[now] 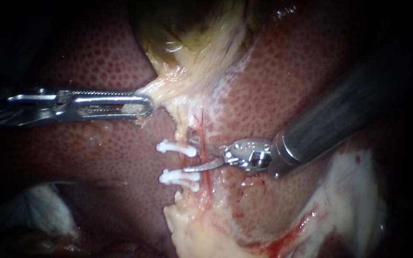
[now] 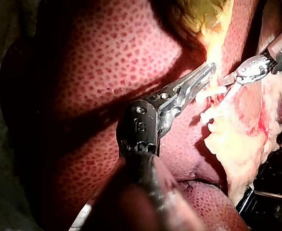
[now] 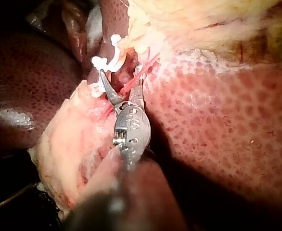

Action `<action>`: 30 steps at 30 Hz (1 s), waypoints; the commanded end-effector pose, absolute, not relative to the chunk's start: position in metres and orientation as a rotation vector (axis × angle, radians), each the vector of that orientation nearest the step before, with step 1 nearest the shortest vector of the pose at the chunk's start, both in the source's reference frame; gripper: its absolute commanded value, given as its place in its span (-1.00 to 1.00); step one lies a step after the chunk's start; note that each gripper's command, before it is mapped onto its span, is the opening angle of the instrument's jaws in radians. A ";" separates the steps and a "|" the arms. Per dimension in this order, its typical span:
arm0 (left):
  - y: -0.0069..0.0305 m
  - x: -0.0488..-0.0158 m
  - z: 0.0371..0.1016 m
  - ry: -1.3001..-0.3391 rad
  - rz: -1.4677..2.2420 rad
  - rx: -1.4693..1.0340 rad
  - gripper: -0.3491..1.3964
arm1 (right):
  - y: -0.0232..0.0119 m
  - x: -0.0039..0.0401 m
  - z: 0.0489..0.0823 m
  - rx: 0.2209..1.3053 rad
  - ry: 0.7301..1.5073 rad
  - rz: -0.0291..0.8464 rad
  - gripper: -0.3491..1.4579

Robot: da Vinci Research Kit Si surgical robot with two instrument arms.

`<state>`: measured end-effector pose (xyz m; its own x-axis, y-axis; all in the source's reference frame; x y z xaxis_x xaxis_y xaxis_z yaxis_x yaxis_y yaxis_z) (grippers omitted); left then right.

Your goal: Go to the cutting position left tube

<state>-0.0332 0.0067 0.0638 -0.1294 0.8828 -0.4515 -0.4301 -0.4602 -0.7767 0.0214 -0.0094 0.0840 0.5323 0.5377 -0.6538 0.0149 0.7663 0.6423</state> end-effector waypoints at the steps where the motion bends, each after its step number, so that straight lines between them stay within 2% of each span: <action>1: 0.0067 -0.0332 0.0638 -0.590 1.752 -1.162 -1.00 | -0.0094 0.0214 0.0840 0.643 0.972 0.339 0.97; 16: 0.0067 -0.0330 0.0637 -0.595 1.753 -1.163 -1.00 | -0.0090 0.0202 0.0833 0.653 0.974 0.334 0.97; 25: 0.0069 -0.0327 0.0635 -0.592 1.752 -1.162 -1.00 | -0.0068 0.0155 0.0799 0.672 0.973 0.335 0.97; 30: 0.0069 -0.0327 0.0635 -0.592 1.752 -1.162 -1.00 | -0.0069 0.0148 0.0780 0.682 0.978 0.331 0.97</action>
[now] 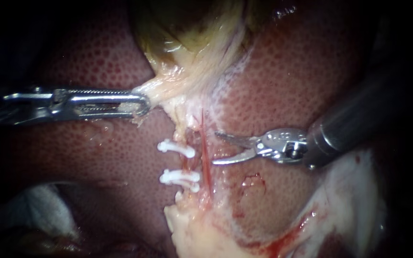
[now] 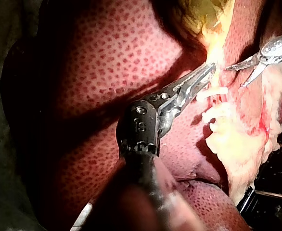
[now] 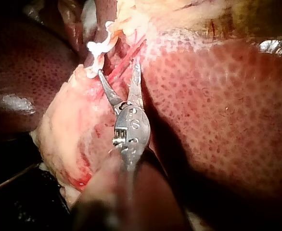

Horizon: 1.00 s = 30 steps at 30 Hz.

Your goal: Go to the cutting position left tube

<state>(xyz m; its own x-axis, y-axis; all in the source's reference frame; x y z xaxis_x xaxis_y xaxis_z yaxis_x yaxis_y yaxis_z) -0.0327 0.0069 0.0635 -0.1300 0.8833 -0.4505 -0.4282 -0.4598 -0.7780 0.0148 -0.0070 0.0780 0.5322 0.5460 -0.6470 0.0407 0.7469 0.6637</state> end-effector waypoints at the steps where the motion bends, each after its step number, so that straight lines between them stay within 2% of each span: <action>1: 0.0069 -0.0327 0.0635 -0.592 1.752 -1.162 -1.00 | -0.0072 0.0149 0.0777 0.683 0.978 0.329 0.97; 9: 0.0069 -0.0326 0.0635 -0.590 1.751 -1.161 -1.00 | -0.0083 0.0163 0.0770 0.682 0.980 0.324 0.97; 23: 0.0068 -0.0326 0.0633 -0.589 1.751 -1.161 -1.00 | -0.0115 0.0208 0.0819 0.719 0.973 0.328 0.97; 30: 0.0068 -0.0326 0.0633 -0.589 1.751 -1.161 -1.00 | -0.0117 0.0231 0.0826 0.731 0.978 0.332 0.97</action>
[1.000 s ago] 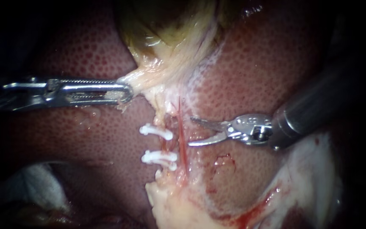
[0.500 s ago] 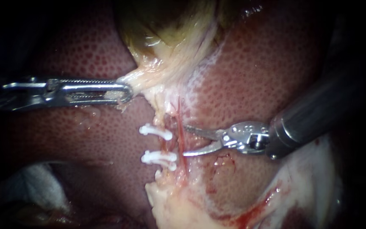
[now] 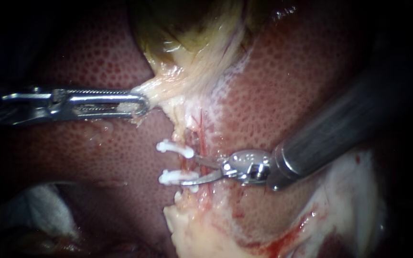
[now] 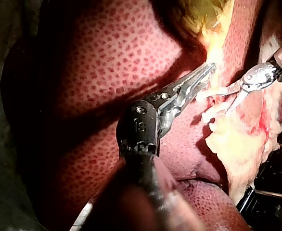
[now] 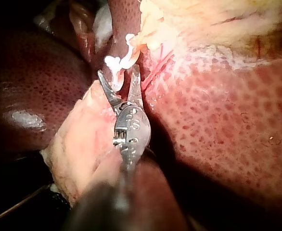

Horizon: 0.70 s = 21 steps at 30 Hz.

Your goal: Go to the cutting position left tube

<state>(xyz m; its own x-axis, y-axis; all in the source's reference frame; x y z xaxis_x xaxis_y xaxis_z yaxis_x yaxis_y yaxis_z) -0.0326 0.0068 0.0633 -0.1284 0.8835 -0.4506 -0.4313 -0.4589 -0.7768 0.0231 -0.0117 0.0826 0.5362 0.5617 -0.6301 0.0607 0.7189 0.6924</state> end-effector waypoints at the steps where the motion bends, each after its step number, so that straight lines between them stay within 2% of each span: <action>1: 0.0068 -0.0326 0.0633 -0.589 1.751 -1.161 -1.00 | -0.0117 0.0234 0.0826 0.735 0.976 0.335 0.97; 21: 0.0069 -0.0327 0.0633 -0.589 1.751 -1.161 -1.00 | -0.0124 0.0259 0.0816 0.814 1.012 0.316 0.97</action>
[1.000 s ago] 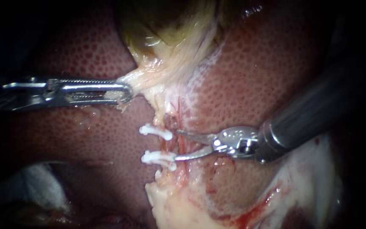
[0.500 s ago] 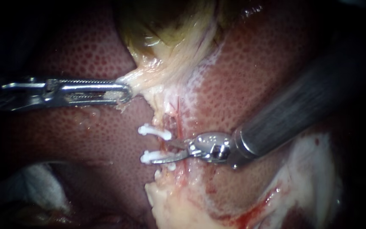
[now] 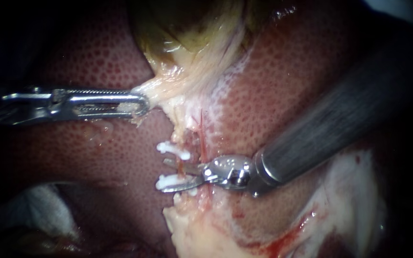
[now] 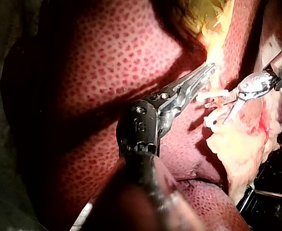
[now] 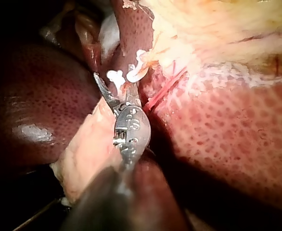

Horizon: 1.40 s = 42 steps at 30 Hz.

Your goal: Go to the cutting position left tube

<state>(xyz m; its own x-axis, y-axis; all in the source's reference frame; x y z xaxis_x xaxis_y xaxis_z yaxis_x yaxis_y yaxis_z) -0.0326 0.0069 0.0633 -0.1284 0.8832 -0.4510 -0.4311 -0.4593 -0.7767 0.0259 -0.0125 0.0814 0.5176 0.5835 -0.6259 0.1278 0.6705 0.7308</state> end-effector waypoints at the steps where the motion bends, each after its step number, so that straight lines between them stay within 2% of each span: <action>1: 0.0069 -0.0327 0.0633 -0.589 1.751 -1.161 -1.00 | -0.0123 0.0262 0.0818 0.813 1.011 0.318 0.97; 23: 0.0067 -0.0329 0.0632 -0.587 1.751 -1.160 -1.00 | -0.0112 0.0290 0.0829 0.851 1.041 0.425 0.91; 35: 0.0067 -0.0330 0.0632 -0.587 1.751 -1.161 -1.00 | -0.0111 0.0291 0.0830 0.854 1.045 0.432 0.89; 36: 0.0067 -0.0330 0.0632 -0.587 1.751 -1.161 -1.00 | -0.0111 0.0291 0.0830 0.854 1.045 0.432 0.78; 42: 0.0067 -0.0330 0.0633 -0.587 1.751 -1.161 -1.00 | -0.0111 0.0291 0.0830 0.855 1.045 0.432 0.80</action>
<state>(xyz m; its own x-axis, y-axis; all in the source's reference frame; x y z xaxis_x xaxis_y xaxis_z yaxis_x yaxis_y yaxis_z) -0.0330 0.0067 0.0633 -0.1279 0.8830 -0.4517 -0.4327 -0.4595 -0.7757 0.0291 -0.0111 0.0830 0.4606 0.6780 -0.5729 0.0760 0.6129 0.7865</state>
